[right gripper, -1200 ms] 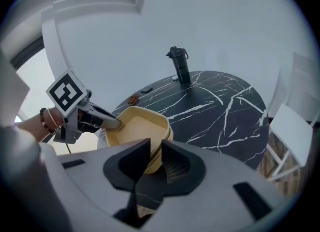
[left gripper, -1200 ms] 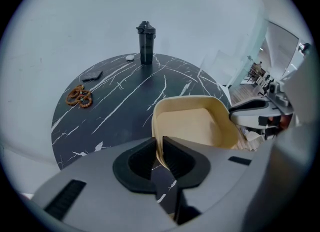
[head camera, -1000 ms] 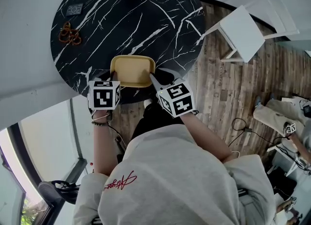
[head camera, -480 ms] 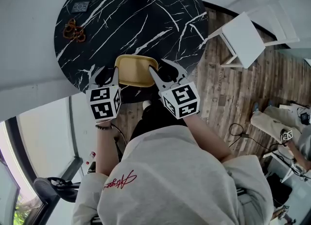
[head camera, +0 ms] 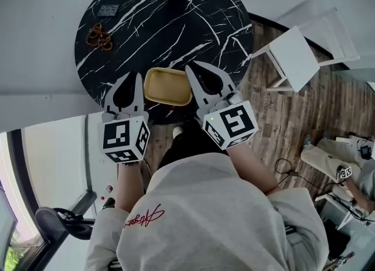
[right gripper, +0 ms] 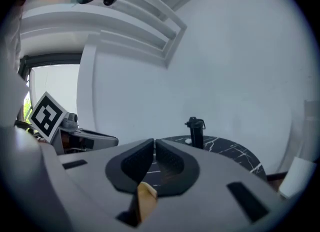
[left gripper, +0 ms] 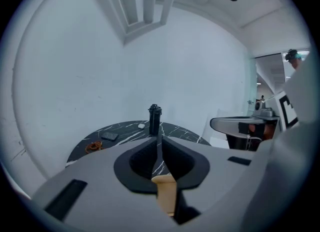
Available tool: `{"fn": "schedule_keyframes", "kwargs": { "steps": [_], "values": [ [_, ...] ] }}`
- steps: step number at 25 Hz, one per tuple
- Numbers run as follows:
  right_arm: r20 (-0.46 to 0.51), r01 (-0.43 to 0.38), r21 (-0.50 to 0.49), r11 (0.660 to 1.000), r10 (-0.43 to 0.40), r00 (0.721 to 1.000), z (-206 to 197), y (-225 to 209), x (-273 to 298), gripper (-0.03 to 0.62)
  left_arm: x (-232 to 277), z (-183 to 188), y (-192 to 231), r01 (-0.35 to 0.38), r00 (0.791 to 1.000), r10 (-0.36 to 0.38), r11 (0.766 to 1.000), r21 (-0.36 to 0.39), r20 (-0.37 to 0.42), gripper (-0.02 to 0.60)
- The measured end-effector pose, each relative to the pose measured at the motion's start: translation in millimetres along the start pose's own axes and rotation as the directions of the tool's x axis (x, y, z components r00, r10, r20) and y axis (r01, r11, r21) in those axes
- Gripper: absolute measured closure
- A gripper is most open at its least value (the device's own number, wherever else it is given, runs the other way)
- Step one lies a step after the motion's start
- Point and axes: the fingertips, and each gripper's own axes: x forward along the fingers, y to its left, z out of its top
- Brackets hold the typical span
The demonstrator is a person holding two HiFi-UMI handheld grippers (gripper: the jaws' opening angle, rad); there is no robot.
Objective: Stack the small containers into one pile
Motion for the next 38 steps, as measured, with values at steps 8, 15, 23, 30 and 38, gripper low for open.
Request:
{"fn": "schedule_keyframes", "kwargs": {
  "steps": [8,15,23,30,38],
  "values": [
    [0.16,-0.101,-0.109,0.989,0.118,0.98,73.1,38.0,-17.4,0.58,-27.2,51.6,-19.2,0.029,0.992,-0.039,0.996,0.08,0.12,0.546],
    [0.208,-0.127,-0.116,0.985,0.149,0.967,101.0,53.9,-21.9,0.58,-48.0,85.1,-26.7,0.048,0.976,-0.065,0.995,0.087,0.21,0.549],
    [0.228,-0.146,-0.145,0.979,0.177,0.957,111.7,69.4,-23.8,0.582,-63.0,105.0,-27.6,0.042,0.96,-0.07,0.993,0.108,0.27,0.549],
    [0.218,-0.133,-0.211,0.968,0.179,0.959,112.3,78.2,-23.4,0.583,-66.2,107.2,-27.9,0.035,0.959,-0.068,0.992,0.125,0.276,0.549],
    [0.224,-0.128,-0.223,0.966,0.179,0.958,114.0,82.4,-23.8,0.583,-70.0,108.6,-25.5,0.027,0.959,-0.067,0.989,0.145,0.277,0.549]
  ]
}}
